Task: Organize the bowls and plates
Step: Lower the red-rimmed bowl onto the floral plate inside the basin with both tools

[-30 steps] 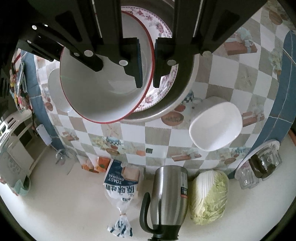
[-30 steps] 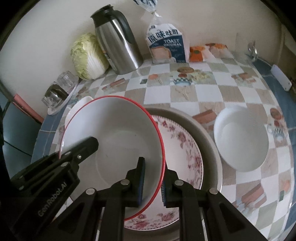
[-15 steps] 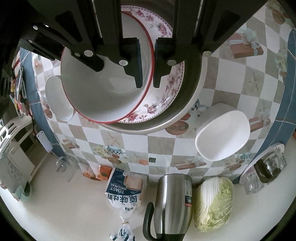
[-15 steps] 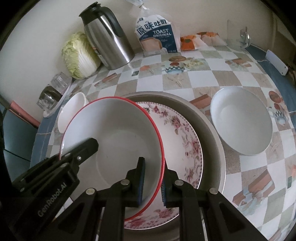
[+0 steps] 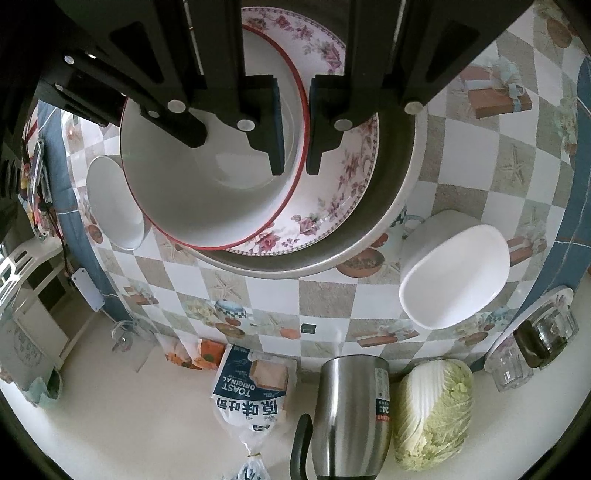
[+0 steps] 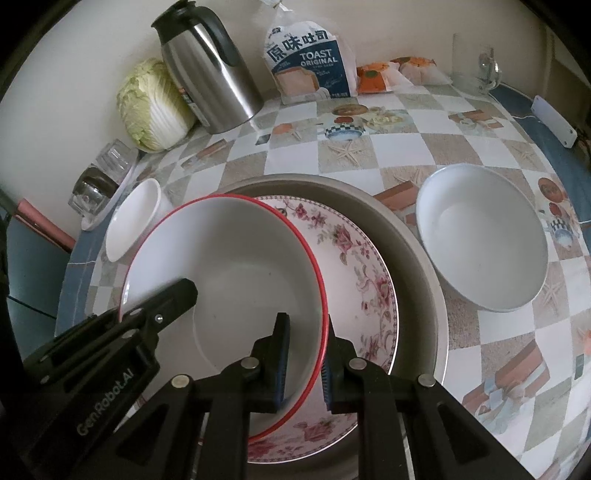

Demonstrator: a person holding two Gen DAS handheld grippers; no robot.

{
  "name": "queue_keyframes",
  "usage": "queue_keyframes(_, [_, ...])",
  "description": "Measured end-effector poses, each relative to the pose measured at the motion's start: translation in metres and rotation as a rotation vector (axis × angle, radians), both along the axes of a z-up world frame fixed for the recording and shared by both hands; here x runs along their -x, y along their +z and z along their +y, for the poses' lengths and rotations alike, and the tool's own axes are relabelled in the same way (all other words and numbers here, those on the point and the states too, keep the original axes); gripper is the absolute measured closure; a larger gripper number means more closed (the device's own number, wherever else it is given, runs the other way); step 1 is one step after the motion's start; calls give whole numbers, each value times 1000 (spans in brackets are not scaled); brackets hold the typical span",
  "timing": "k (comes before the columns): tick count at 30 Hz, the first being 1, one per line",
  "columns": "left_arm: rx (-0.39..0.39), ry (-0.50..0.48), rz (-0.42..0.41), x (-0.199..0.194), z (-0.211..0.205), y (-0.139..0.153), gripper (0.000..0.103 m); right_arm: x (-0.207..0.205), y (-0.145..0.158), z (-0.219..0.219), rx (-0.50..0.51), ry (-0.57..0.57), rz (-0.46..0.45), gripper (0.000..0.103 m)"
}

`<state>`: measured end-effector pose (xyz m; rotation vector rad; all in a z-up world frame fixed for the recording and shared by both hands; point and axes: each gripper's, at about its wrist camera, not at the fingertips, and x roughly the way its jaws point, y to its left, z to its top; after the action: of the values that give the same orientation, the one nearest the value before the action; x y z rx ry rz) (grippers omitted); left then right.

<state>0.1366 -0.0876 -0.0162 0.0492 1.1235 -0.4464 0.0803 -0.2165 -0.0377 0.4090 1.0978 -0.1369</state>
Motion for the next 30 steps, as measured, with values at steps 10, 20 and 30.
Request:
queue_keyframes(10, [2, 7, 13, -1, 1, -2, 93, 0, -1, 1, -5, 7, 0, 85])
queue_keyframes(20, [84, 53, 70, -8, 10, -8, 92, -3, -2, -3, -41, -10, -8, 82])
queue_keyframes(30, [86, 69, 78, -9, 12, -9, 92, -5, -5, -5, -72, -18, -22, 80])
